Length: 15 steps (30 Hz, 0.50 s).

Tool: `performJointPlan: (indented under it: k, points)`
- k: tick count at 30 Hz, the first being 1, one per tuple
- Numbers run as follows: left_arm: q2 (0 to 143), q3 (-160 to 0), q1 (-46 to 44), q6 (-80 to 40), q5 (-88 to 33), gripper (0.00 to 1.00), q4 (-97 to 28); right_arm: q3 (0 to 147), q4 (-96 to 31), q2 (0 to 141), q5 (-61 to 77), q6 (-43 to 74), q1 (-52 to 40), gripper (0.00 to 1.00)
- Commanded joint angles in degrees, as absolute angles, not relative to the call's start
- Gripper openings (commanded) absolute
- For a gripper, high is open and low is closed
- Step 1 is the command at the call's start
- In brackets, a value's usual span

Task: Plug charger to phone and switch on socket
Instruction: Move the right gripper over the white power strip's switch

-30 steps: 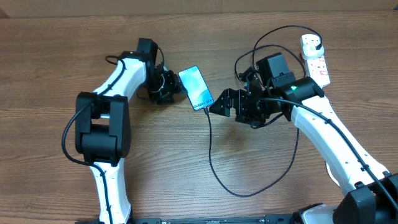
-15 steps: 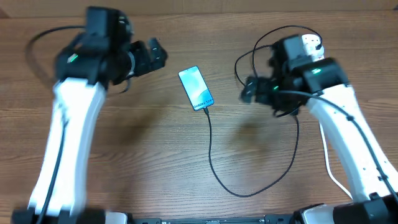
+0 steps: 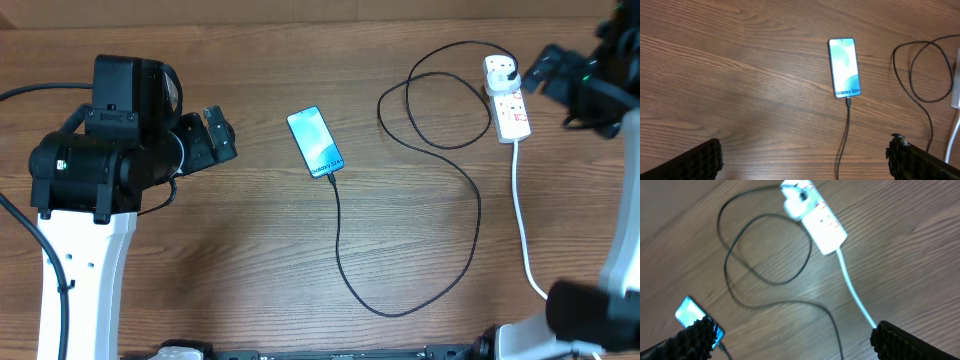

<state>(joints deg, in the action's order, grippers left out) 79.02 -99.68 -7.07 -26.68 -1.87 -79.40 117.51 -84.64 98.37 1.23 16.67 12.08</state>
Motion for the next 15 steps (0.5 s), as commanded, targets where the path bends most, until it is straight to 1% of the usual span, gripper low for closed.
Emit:
performJointPlan:
  k: [1,8,11,15]
  points:
    - [79.3,-99.6,-6.7,-25.7,-0.6,1.0,-79.5,123.5,-83.5,107.3,4.4,11.8,17.1,1.0]
    - [79.4,-99.6,-6.8,-25.7,-1.1,0.99,-79.5,123.3,-68.7,113.7,-3.9,11.9,21.4,1.0]
    - [79.4,-99.6,-6.8,-25.7,-1.1,1.0,-79.5,123.1,-65.4,116.5,-4.5,11.8,22.0,1.0]
    - [79.4,-99.6,-6.8,-25.7,-1.1,0.99,-79.5,122.9,-64.0,120.9,-4.4,10.1,21.9,1.0]
